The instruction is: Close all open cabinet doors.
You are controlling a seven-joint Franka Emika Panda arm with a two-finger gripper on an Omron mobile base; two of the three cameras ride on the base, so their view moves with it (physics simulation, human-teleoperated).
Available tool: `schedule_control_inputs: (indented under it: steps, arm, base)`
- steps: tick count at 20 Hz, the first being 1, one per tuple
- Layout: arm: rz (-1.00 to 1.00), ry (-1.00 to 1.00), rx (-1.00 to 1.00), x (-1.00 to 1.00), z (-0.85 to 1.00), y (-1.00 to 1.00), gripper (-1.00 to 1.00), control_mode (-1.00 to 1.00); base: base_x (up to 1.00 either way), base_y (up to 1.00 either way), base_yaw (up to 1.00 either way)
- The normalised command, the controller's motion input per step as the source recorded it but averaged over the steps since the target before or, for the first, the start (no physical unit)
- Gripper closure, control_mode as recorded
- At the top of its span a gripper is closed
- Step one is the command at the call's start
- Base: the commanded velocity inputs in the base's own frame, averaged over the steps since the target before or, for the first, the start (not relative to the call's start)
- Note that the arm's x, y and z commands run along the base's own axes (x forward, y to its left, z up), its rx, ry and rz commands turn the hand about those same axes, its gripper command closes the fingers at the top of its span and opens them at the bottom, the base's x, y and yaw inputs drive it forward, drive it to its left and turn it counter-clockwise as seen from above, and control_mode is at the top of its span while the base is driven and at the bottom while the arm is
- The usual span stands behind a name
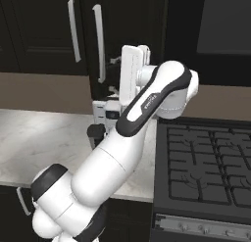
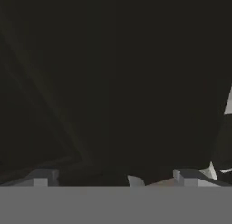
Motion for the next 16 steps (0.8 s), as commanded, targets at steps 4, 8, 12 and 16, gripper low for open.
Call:
schedule_control_inputs:
  steps: [4,8,12,16]
  arm:
    - [0.18,0.00,0.00,0.41,-0.01,0.47,-1.00,-1.00]
    - [0.10,0.00,0.00,0.59,-0.02,0.42,-1.00,-1.00]
    - [0.00,-0.03,0.00,0.70,-0.03,0.32,-1.00,-1.00]
    - [-0.04,-0.01,-0.03,0.64,-0.10,0.42,-1.00,-1.00]
  base:
    - [0.00,0.00,0.00]
    - [0.00,0.00,0.00]
    - [0.00,0.00,0.00]
    - [0.00,0.00,0.00]
